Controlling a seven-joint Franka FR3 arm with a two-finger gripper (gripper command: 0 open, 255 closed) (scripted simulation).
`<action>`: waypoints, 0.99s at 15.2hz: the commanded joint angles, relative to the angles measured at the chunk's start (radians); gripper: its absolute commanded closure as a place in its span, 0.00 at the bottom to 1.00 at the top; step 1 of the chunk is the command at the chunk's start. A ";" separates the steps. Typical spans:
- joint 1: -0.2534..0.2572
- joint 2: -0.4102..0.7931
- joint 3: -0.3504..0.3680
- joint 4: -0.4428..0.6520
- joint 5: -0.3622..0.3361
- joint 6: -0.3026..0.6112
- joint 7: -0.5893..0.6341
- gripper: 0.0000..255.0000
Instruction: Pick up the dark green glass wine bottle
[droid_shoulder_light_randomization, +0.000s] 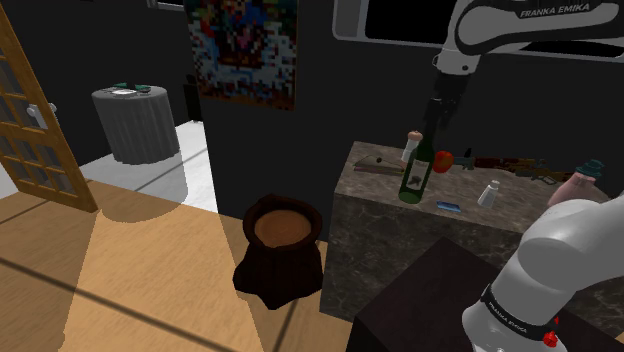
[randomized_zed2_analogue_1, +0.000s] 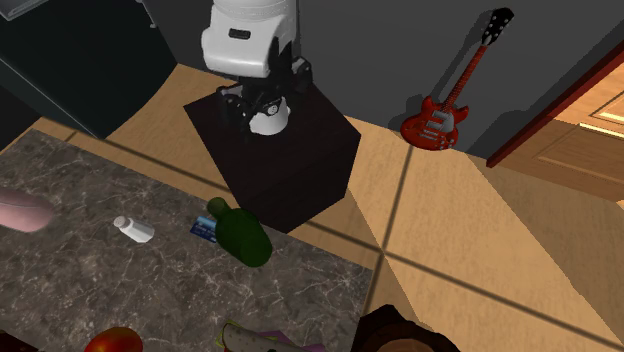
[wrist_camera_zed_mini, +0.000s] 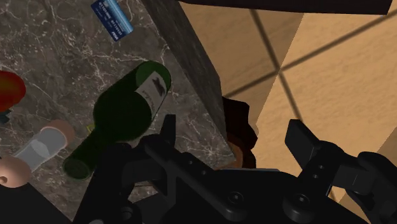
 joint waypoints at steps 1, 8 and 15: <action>-0.010 0.042 -0.040 0.028 -0.009 0.035 -0.041 0.00; -0.030 0.205 -0.184 0.137 0.000 0.155 -0.190 0.00; -0.035 0.292 -0.250 0.165 0.029 0.238 -0.263 0.00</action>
